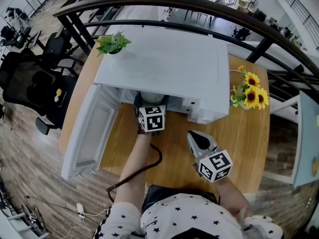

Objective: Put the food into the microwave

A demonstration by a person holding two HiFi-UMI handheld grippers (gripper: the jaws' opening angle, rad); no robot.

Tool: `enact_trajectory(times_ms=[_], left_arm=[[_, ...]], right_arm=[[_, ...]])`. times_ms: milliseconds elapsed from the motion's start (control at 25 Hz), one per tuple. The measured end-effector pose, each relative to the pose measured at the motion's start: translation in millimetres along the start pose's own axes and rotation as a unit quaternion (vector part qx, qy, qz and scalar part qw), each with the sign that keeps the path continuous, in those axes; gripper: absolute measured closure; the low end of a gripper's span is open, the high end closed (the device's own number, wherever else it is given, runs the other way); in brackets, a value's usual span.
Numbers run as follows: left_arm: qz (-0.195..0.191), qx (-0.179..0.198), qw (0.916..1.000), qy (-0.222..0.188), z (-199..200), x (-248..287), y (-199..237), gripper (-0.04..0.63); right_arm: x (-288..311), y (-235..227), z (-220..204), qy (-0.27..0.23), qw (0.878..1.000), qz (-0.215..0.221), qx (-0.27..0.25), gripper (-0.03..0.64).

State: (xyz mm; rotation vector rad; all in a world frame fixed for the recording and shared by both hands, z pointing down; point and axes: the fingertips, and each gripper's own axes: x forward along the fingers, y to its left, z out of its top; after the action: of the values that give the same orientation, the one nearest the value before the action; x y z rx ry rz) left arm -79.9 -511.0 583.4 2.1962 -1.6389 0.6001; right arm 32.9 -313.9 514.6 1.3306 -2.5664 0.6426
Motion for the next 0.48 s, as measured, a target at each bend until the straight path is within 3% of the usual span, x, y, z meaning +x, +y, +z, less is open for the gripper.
enact_trajectory(times_ms=[480], left_arm=[[-0.018, -0.027, 0.9995, 0.002, -16, -58, -7, 0.120]], right_arm=[[-21, 20, 5, -0.018, 1.000, -0.011, -0.005, 0.611]])
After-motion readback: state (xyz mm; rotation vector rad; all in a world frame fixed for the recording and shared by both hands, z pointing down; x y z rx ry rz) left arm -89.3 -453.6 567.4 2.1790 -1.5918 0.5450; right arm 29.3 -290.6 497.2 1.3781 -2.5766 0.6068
